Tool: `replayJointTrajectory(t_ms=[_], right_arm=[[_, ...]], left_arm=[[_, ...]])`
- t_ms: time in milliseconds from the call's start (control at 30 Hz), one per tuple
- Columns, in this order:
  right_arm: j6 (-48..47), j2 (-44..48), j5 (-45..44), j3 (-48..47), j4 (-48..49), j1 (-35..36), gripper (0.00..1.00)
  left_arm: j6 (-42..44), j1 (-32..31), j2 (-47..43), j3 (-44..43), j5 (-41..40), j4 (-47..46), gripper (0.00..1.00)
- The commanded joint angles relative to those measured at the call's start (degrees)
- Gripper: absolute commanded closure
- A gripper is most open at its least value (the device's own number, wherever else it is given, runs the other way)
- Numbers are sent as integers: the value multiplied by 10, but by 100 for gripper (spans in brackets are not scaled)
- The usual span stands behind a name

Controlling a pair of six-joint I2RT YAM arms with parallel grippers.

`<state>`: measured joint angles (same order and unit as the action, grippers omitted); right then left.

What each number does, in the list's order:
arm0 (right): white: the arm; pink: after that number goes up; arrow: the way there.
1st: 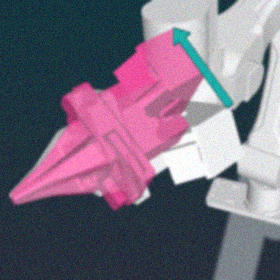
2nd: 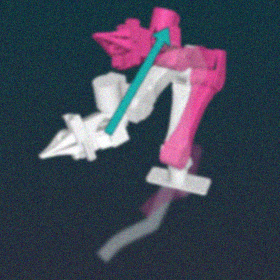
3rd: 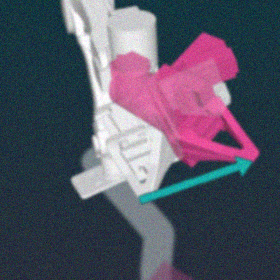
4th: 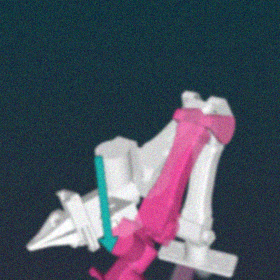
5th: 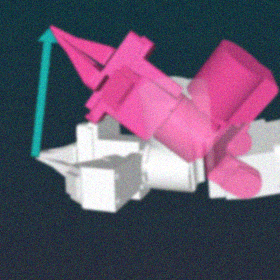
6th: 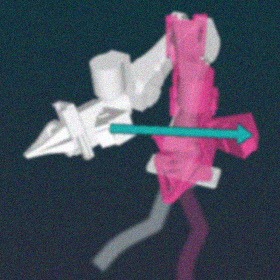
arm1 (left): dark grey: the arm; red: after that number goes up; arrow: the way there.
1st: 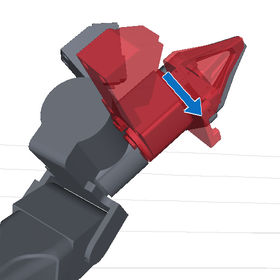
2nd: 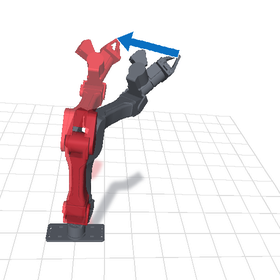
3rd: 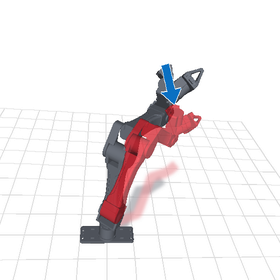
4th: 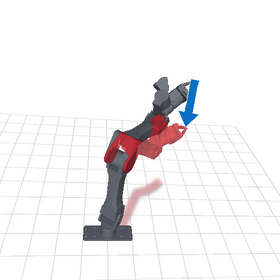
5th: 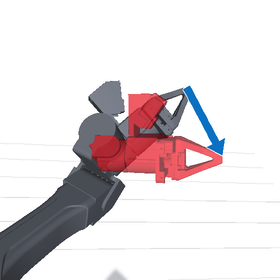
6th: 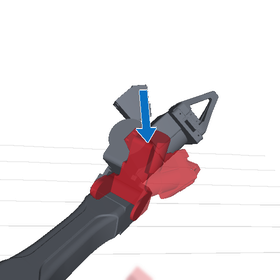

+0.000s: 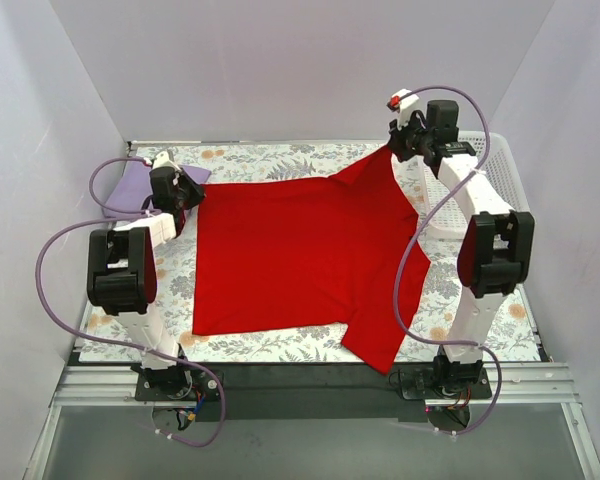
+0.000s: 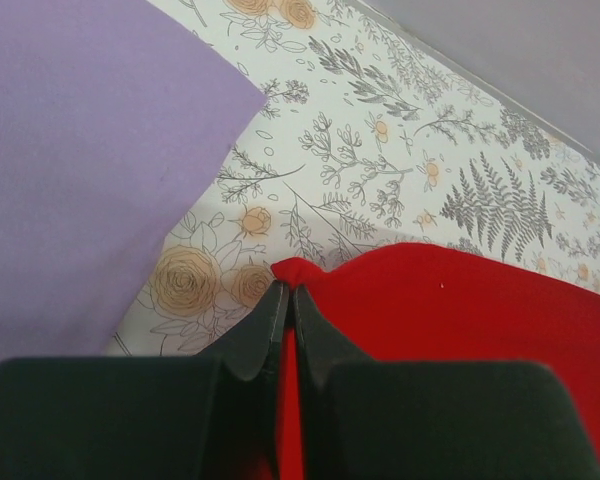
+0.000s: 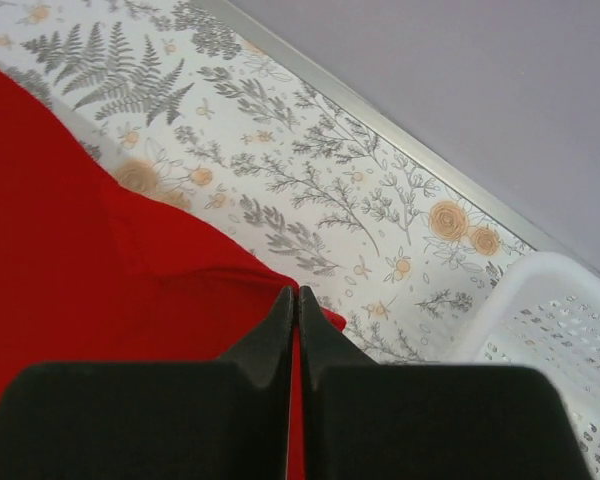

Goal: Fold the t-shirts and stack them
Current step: Fold the tshirt

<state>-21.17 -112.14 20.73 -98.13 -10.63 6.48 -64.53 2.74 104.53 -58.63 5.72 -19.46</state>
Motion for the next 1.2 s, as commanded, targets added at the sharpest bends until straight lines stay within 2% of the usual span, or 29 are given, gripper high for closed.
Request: replayJointTrajectory(t_ms=[0,400,1167], right_arm=[[-8,83,36,50,28,1,99],[-13,203,35,189,30,1,99],[-21,328,16,323,30,-1,99]], left_arm=[[14,6,-55,15,18,-5,100],[26,9,-128,75,9,14,100],[50,13,-224,162,-39,50,100]])
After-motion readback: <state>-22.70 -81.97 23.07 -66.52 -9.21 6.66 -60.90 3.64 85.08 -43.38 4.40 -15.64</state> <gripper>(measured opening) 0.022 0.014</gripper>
